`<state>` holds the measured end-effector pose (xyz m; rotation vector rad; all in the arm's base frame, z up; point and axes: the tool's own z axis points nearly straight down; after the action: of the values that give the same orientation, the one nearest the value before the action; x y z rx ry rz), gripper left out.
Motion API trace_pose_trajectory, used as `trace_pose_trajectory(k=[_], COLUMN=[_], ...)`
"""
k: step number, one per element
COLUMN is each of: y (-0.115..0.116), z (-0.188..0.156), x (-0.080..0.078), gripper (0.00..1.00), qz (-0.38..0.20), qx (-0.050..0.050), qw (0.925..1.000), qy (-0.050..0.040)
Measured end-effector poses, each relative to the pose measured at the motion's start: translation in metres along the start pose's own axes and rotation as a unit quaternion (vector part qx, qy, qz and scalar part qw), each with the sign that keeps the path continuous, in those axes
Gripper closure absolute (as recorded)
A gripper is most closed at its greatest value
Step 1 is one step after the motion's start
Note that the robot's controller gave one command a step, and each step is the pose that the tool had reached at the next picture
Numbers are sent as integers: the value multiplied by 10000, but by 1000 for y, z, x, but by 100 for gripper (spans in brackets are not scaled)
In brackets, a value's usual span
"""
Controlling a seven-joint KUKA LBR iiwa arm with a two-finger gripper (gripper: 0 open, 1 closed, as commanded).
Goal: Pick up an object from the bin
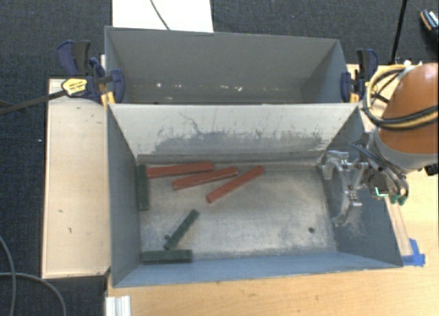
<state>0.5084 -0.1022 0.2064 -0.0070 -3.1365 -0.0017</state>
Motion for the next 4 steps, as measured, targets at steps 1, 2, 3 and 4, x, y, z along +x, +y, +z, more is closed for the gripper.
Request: trace_pose_trajectory(k=[1,2,3,4], y=[69,132,172,170], z=[131,82,137,132], x=[-12,-84,-83,-86], gripper=[0,0,0,100], qz=[-38,125,-541,-548], qx=[-10,-9,-2,2], qw=[10000,9999,9985,9985], qy=[-2,-93,-26,-64])
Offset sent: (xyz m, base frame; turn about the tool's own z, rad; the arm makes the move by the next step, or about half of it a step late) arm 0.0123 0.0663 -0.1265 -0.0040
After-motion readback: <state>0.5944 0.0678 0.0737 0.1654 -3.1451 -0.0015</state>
